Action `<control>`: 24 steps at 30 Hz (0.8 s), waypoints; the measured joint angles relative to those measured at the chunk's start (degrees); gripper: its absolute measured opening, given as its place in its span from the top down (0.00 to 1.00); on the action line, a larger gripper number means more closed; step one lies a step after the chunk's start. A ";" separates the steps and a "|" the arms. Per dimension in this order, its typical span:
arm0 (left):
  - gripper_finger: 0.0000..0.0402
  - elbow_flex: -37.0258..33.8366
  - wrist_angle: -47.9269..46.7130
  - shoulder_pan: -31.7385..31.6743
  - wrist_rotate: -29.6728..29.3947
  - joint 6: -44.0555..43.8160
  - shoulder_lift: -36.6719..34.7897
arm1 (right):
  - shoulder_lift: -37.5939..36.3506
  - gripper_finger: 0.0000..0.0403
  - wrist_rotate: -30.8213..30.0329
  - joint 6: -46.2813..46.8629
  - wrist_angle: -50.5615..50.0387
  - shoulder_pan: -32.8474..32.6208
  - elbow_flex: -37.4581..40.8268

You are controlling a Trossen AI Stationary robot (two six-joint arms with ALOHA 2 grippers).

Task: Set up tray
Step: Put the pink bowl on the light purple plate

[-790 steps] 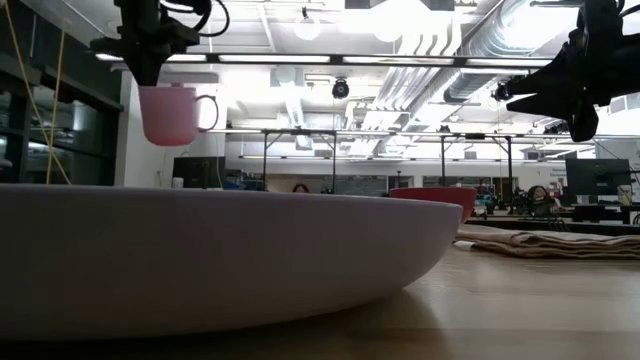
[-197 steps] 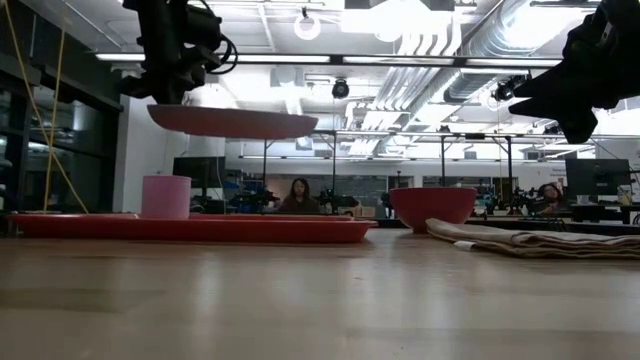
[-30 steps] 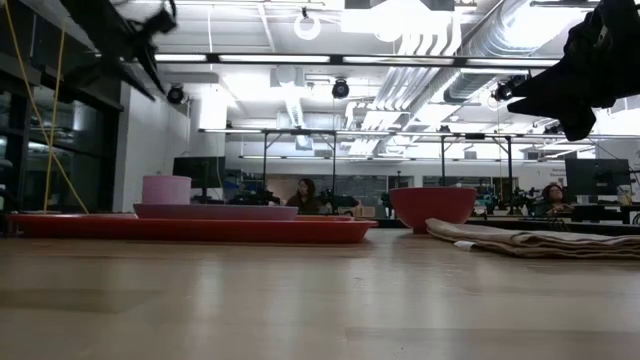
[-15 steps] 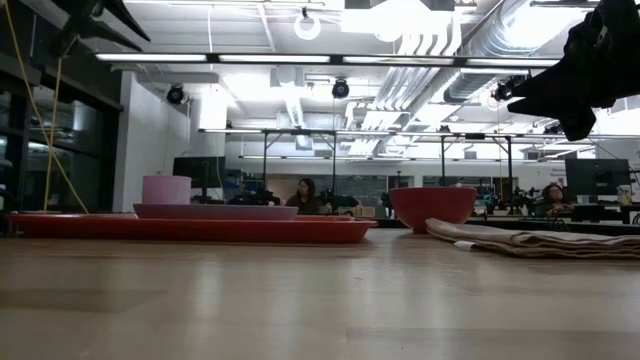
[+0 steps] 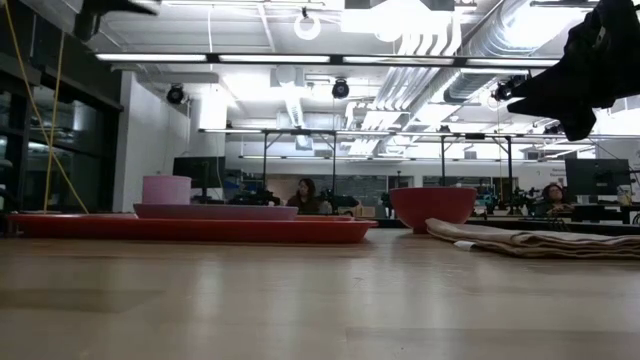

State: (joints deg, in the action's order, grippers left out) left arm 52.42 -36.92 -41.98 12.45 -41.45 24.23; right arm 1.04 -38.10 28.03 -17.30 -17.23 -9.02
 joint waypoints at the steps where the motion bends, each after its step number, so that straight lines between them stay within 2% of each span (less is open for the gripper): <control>1: 0.71 0.00 1.54 0.00 0.79 0.78 -0.02 | 0.00 0.72 -0.37 0.00 0.00 0.01 0.00; 6: 0.71 0.00 3.80 0.00 3.48 3.59 0.00 | 0.02 0.72 -0.97 0.30 0.00 0.00 -0.01; 13: 0.71 -0.23 5.78 0.00 3.73 7.60 -0.17 | 0.02 0.72 -2.26 0.37 0.00 0.00 0.00; 19: 0.71 -5.60 16.54 0.00 7.67 7.64 -3.70 | 0.00 0.72 -5.39 0.16 0.00 0.00 -0.02; 24: 0.71 -10.47 17.46 0.00 7.98 5.18 -7.49 | 0.00 0.72 -8.03 -0.01 0.13 0.01 0.00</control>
State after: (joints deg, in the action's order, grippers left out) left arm 41.95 -19.46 -41.98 20.43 -36.27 16.74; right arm 1.04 -46.13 28.02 -17.17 -17.22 -9.02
